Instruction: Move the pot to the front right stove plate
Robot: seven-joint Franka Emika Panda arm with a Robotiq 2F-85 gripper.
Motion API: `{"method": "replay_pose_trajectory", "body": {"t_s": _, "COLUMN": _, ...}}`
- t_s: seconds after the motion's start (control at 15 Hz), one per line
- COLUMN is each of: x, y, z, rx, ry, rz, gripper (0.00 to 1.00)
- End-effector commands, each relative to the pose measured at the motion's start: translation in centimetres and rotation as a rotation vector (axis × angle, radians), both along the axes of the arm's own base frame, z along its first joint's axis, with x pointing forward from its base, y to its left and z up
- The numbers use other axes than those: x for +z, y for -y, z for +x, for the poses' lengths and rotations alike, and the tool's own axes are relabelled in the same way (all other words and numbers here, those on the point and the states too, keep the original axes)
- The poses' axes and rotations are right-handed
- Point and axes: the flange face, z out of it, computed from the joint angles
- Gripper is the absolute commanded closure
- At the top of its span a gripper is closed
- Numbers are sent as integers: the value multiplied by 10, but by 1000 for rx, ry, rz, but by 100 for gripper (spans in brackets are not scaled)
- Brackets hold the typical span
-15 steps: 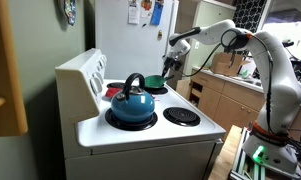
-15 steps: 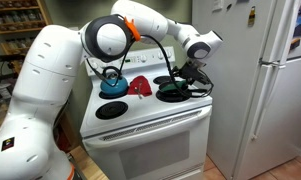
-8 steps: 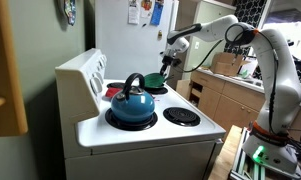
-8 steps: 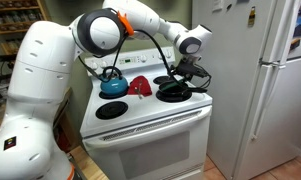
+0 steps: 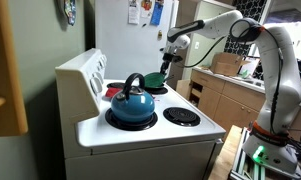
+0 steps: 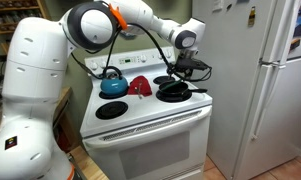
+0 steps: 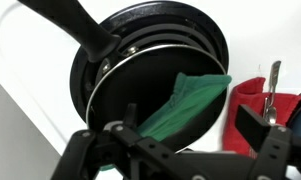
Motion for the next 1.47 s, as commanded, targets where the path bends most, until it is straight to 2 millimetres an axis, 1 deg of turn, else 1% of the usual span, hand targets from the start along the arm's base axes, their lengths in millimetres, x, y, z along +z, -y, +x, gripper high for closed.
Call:
{"method": "replay_pose_trajectory", "body": {"t_s": 0.0, "x": 7, "y": 3, "z": -10, "rx": 36, "ry": 19, "rz": -88, "gripper": 0}}
{"method": "replay_pose_trajectory", "body": {"t_s": 0.2, "x": 10, "y": 5, "z": -10, "rx": 50, "ry": 33, "rz": -131, "gripper": 0}}
{"method": "replay_pose_trajectory", "body": {"t_s": 0.27, "x": 8, "y": 4, "z": -10, "rx": 50, "ry": 38, "rz": -119, "gripper": 0}}
{"method": "replay_pose_trajectory", "body": {"t_s": 0.4, "x": 0, "y": 5, "z": -9, "rx": 47, "ry": 28, "rz": -102, "gripper": 0}}
{"method": "replay_pose_trajectory", "body": {"t_s": 0.73, "x": -40, "y": 8, "z": -11, "rx": 48, "ry": -38, "rz": -84, "gripper": 0}}
{"method": "replay_pose_trajectory", "body": {"t_s": 0.87, "x": -52, "y": 5, "z": -12, "rx": 61, "ry": -49, "rz": -75, "gripper": 0}}
{"method": "replay_pose_trajectory", "body": {"t_s": 1.2, "x": -64, "y": -2, "z": -10, "rx": 95, "ry": -59, "rz": -54, "gripper": 0}}
{"method": "replay_pose_trajectory", "body": {"t_s": 1.4, "x": -68, "y": -5, "z": -10, "rx": 103, "ry": -62, "rz": -50, "gripper": 0}}
